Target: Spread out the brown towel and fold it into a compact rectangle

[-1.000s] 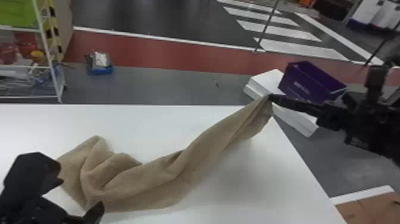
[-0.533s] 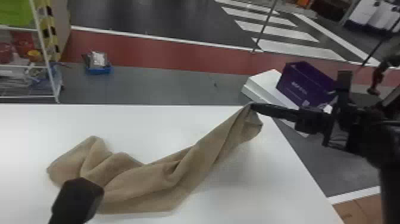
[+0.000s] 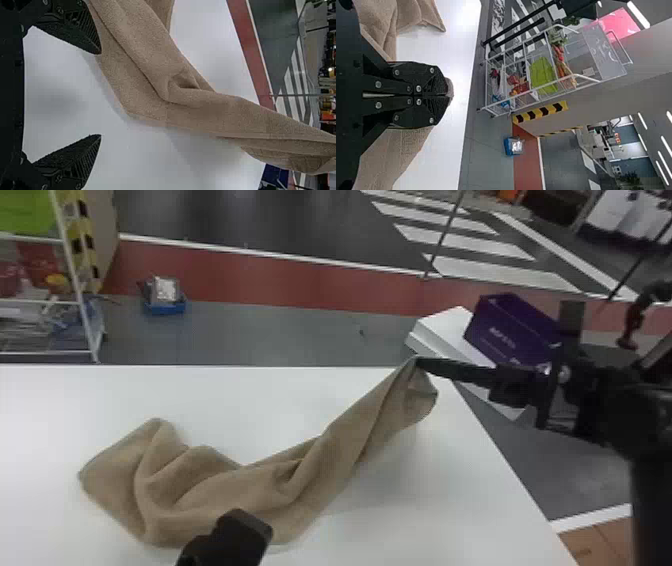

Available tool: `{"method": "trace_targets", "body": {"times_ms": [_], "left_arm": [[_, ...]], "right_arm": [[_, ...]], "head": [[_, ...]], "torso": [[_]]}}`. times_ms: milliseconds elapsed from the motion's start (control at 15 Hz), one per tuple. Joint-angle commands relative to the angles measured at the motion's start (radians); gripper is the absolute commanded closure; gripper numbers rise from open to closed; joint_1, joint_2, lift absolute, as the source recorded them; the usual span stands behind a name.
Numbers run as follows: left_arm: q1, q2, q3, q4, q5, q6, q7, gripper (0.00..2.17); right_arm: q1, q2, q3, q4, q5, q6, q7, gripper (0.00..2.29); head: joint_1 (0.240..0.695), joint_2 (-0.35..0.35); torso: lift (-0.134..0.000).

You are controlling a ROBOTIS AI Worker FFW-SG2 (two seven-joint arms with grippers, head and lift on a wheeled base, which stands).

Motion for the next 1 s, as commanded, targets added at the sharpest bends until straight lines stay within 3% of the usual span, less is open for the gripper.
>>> {"method": "trace_targets", "body": {"times_ms": [0, 200, 400, 933], "left_arm": [[-0.027, -0.003, -0.011, 0.045, 0.037, -0.097, 0.036, 0.19], [-0.070, -0.009, -0.019, 0.128, 0.056, -0.254, 0.089, 0.19], [-0.092, -0.008, -0.017, 0.154, 0.106, -0.241, 0.074, 0.19], [-0.165, -0.012, -0.017, 0.232, 0.112, -0.162, -0.018, 0.20]], "right_arm": [[-0.001, 0.000, 0.005, -0.001, 0.003, 0.013, -0.004, 1.23], [-0.001, 0.003, 0.008, -0.001, 0.000, 0.016, -0.008, 1.23], [-0.002, 0.002, 0.005, -0.001, 0.000, 0.016, -0.009, 1.23], [-0.002, 0.003, 0.006, -0.001, -0.012, 0.029, -0.009, 1.23]], "head": [[0.695, -0.350], [0.695, -0.350], [0.695, -0.350], [0.695, -0.350]], "torso": [[-0.124], [-0.124], [-0.124], [-0.124]]}}
